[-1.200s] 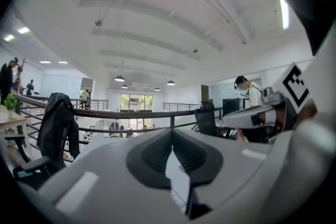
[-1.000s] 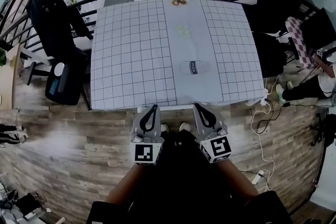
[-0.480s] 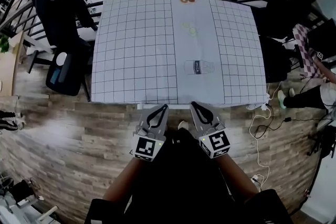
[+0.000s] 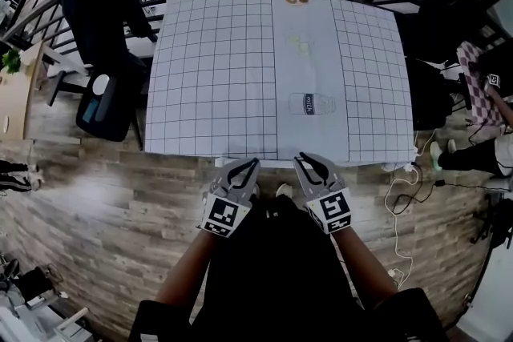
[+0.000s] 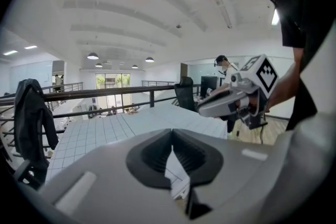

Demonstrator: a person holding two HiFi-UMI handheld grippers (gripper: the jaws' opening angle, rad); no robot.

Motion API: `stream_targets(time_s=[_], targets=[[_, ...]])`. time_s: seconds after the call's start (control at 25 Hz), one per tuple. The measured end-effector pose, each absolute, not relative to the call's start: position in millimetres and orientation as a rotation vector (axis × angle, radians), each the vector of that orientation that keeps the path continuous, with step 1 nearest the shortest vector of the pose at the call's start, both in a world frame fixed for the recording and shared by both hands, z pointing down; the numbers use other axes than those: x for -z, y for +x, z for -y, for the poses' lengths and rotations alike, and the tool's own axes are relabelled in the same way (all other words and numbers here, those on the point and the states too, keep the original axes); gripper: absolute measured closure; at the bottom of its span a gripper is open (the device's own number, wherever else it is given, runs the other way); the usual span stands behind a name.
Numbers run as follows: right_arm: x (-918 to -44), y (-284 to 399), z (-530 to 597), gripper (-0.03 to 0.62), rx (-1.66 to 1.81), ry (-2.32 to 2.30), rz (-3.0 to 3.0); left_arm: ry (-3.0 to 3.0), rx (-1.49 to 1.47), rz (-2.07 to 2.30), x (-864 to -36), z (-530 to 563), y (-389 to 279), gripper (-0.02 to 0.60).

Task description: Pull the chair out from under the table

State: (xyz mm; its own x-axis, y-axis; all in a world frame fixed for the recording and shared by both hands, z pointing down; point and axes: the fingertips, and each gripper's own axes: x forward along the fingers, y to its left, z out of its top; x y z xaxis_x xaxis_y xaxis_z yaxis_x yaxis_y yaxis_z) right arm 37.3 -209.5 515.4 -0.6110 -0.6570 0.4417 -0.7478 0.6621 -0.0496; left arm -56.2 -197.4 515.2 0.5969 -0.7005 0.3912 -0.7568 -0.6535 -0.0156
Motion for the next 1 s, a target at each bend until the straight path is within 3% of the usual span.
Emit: stream_targets(time_s=[0.16, 0.24, 0.44, 0.6, 1.0], targets=[[-538.6, 37.7, 210.2, 0.545, -0.283, 1.047, 2.436, 2.674, -0.703, 1.120, -542.6, 195.5, -50.9, 0.571], [-551.7, 37.3, 208.5, 0.531, -0.262, 1.012, 2.402, 2.680, -0.755, 1.063, -553.9, 193.8, -47.5, 0.515], [-576.4, 36.2, 205.3, 0.523, -0.194, 0.885, 2.322, 2.682, -0.815, 0.988, -570.7, 194.3, -45.0, 0.471], [-602.1, 29.8, 198.2, 0.451, -0.245, 0.700, 2.278, 2.624, -0.965, 0.783, -601.0, 187.4, -46.9, 0.409], [-660.8, 26.1, 173.9, 0.445, -0.244, 0.381, 2.087, 2.595, -1.205, 0.508, -632.4, 176.4, -45.6, 0.383]])
